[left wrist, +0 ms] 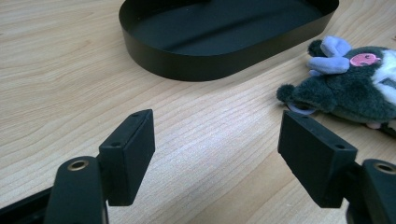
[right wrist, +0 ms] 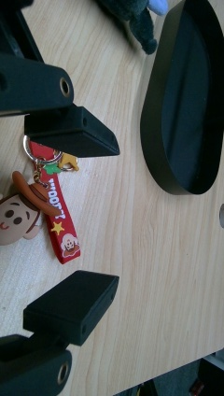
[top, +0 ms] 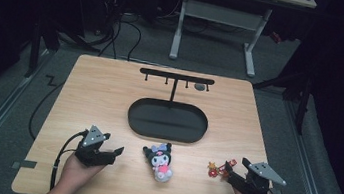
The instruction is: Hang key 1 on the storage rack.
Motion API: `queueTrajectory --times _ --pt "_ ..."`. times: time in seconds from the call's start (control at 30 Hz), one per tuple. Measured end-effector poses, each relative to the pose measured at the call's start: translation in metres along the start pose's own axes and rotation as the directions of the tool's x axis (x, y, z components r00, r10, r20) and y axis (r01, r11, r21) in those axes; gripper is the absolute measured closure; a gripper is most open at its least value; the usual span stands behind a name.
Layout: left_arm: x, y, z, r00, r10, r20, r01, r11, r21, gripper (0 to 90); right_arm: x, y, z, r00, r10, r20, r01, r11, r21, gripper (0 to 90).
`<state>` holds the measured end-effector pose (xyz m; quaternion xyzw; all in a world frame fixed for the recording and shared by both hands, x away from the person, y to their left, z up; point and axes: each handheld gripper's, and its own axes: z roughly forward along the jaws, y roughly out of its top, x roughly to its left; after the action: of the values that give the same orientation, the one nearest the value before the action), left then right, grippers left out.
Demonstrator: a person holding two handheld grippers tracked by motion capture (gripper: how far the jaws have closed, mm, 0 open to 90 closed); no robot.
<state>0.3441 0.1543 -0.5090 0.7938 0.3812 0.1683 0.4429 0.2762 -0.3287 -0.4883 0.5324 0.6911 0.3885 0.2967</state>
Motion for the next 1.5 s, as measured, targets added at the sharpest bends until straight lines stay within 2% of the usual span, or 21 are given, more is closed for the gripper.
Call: queueTrajectory --times 0.53,1.0,1.3,1.5 --pt "-0.0023 -0.0011 0.0047 0.9997 0.014 0.018 -0.015 0.9997 0.021 28.4 -0.0024 -0.0003 -0.0009 1.0 0.006 0.0 -0.006 1.0 0.007 33.8" --pt "-0.004 -0.0018 0.0056 0.9991 0.033 0.027 -0.034 0.9989 0.031 29.6 -0.0066 0.0033 -0.0067 0.9998 0.019 -0.004 -0.019 0.999 0.032 40.7" --pt "-0.004 -0.002 0.0067 0.9987 0.038 0.033 -0.039 0.9984 0.04 29.8 -0.0044 0.0052 -0.0077 0.9999 -0.012 0.004 0.012 0.995 0.095 42.4" --pt "-0.0042 -0.0021 0.0068 0.9986 0.04 0.034 -0.042 0.9983 0.041 29.8 -0.0049 0.0063 -0.0086 0.9999 -0.017 -0.001 0.017 0.991 0.135 43.0"
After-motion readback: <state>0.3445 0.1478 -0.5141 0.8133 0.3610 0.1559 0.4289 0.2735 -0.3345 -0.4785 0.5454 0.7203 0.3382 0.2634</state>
